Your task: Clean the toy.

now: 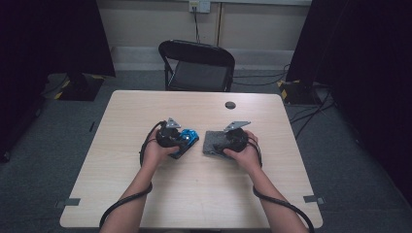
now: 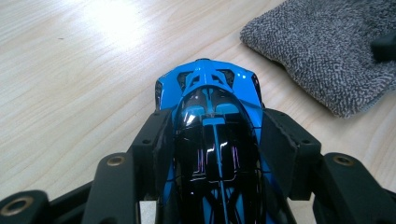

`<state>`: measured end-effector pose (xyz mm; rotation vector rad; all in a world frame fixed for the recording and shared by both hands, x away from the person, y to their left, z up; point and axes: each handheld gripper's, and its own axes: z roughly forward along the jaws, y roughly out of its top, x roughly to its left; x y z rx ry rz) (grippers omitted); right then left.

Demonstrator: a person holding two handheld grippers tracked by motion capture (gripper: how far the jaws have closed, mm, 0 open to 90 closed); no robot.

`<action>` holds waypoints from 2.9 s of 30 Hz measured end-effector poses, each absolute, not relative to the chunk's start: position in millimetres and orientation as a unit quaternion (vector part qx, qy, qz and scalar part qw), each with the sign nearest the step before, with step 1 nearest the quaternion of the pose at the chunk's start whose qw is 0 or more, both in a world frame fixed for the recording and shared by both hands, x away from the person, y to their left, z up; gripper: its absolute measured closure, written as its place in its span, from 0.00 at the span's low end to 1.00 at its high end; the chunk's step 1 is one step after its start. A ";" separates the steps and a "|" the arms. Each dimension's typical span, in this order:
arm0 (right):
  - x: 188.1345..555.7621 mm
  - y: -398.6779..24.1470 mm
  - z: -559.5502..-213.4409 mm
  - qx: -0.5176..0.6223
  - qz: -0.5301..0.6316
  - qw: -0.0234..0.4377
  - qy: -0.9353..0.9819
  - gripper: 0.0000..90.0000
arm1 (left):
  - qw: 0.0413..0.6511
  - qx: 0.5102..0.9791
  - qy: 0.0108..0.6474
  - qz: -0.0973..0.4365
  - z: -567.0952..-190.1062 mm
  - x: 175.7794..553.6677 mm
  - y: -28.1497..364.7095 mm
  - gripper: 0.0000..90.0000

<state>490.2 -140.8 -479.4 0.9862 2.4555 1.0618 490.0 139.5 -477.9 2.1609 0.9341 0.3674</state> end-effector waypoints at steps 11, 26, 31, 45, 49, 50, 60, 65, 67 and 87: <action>489.5 -138.5 -496.3 0.375 0.350 0.142 0.847 0.41 | 0.363 0.853 0.345 0.150 -477.8 488.0 138.6 0.48; 487.8 -138.6 -493.5 0.374 0.357 0.126 0.847 0.75 | 0.362 0.850 0.352 0.152 -477.1 487.4 139.0 0.50; 489.1 -137.4 -490.1 0.382 0.351 0.120 0.846 0.81 | 0.366 0.846 0.355 0.153 -478.0 486.2 139.9 0.51; 480.2 -112.4 -483.5 0.365 0.350 0.093 0.858 0.85 | 0.374 0.843 0.356 0.151 -479.3 485.8 141.7 0.51; 478.1 -104.7 -482.2 0.358 0.347 0.080 0.863 0.86 | 0.374 0.843 0.356 0.149 -479.0 486.1 142.1 0.51; 473.3 -99.9 -481.6 0.350 0.347 0.071 0.867 0.86 | 0.375 0.843 0.356 0.149 -479.0 486.2 142.3 0.51; 449.9 -75.2 -481.5 0.309 0.356 0.036 0.881 0.86 | 0.376 0.841 0.359 0.149 -479.2 484.9 142.3 0.51; 446.3 -68.5 -481.1 0.298 0.355 0.032 0.886 0.86 | 0.376 0.841 0.358 0.149 -479.2 484.5 142.9 0.51; 444.7 -65.5 -480.9 0.293 0.354 0.028 0.888 0.86 | 0.376 0.841 0.359 0.149 -479.3 484.4 142.8 0.51; 424.0 -44.9 -481.0 0.239 0.355 -0.008 0.904 0.86 | 0.375 0.840 0.361 0.153 -479.1 483.8 142.1 0.51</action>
